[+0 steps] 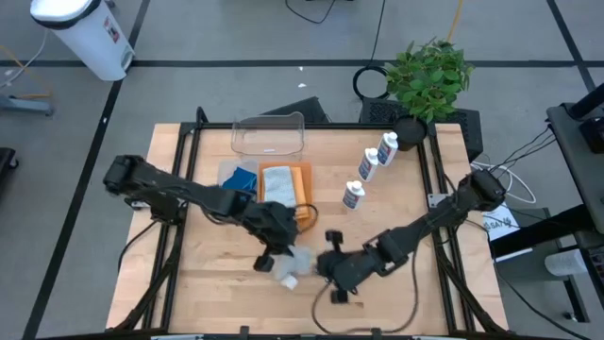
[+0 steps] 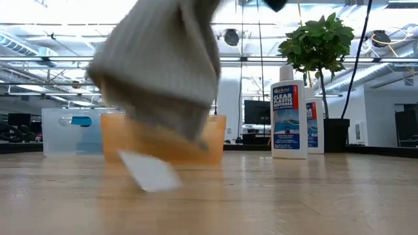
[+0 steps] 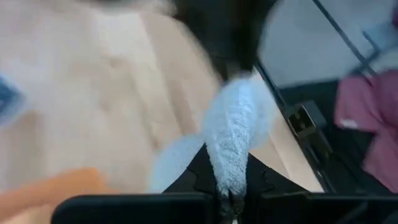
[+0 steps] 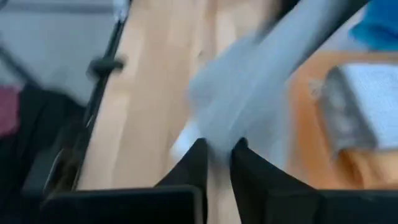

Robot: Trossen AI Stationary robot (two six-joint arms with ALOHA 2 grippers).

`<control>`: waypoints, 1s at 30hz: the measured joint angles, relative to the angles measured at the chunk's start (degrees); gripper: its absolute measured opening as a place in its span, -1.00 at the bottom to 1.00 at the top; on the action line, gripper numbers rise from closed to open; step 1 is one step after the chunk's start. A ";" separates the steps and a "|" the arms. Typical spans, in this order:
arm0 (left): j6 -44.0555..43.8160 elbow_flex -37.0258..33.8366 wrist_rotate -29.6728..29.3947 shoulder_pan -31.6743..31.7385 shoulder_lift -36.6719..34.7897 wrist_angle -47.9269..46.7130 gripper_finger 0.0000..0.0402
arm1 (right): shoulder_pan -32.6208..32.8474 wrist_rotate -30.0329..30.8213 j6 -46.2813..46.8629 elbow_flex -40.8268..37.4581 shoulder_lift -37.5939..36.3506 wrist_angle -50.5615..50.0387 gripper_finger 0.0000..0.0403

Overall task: Pick & Place Kitchen Items
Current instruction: Put the gray towel into the orange bin

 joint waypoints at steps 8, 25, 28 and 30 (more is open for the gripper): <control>-0.17 0.13 -12.54 -0.37 -10.32 -5.69 -0.91 | 5.58 1.84 -1.31 -0.10 -1.53 0.30 -0.59; 2.01 -21.33 0.29 15.79 -25.87 11.79 -0.91 | 5.14 3.34 -2.02 -0.16 -1.42 0.48 -0.58; -2.87 -24.98 11.41 18.45 -25.68 17.87 -0.91 | 4.56 3.33 -2.03 -0.16 -1.42 0.46 -0.60; -6.38 -25.68 15.52 18.47 -25.08 20.72 -0.91 | 4.28 3.32 -2.03 -0.16 -1.42 0.50 -0.60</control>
